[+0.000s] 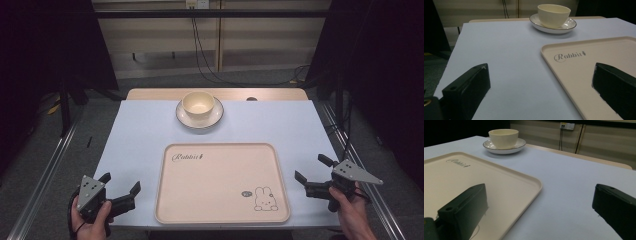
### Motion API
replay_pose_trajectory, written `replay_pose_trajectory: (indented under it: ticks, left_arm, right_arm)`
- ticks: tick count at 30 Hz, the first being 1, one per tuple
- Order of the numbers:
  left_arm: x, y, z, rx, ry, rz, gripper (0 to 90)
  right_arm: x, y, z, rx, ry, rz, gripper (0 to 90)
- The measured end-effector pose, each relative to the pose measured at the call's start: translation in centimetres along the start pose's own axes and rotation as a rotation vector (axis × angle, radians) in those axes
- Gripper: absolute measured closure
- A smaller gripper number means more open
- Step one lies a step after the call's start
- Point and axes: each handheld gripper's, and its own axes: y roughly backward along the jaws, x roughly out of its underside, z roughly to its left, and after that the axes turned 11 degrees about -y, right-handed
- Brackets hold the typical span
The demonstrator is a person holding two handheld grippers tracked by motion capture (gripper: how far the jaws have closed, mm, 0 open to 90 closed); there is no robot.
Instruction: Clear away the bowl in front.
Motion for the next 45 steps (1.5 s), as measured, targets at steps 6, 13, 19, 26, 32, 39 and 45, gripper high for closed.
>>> replay_pose_trajectory:
  ticks: [6,13,19,26,32,39,45]
  left_arm:
    - [0.0,0.1,0.0,0.003,-0.001,-0.002,1.6]
    - [-0.1,0.0,-0.1,0.009,0.004,-0.004,1.5]
    - [-0.4,-0.1,-0.2,0.020,0.002,-0.015,3.1]
    - [-0.9,-0.6,-0.6,0.027,-0.020,-0.020,2.3]
    - [-1.8,-2.2,-0.9,0.047,-0.041,-0.024,2.5]
    - [-2.7,-3.2,-1.7,0.072,-0.066,-0.027,2.1]
    - [-3.7,-3.9,-1.9,0.102,-0.081,-0.027,2.2]
  right_arm:
    - [0.0,0.1,0.1,-0.040,0.007,0.014,0.0]
    - [0.0,0.1,0.1,-0.044,0.006,0.012,1.4]
    - [-0.1,0.2,0.0,-0.045,0.005,0.002,1.2]
    - [-0.1,0.1,0.1,-0.051,0.015,0.014,1.1]
    - [0.1,-0.2,0.2,-0.057,0.019,0.037,1.1]
    - [0.1,-0.3,0.2,-0.058,0.023,0.043,1.1]
    - [0.0,-0.2,0.1,-0.063,0.016,0.024,0.9]
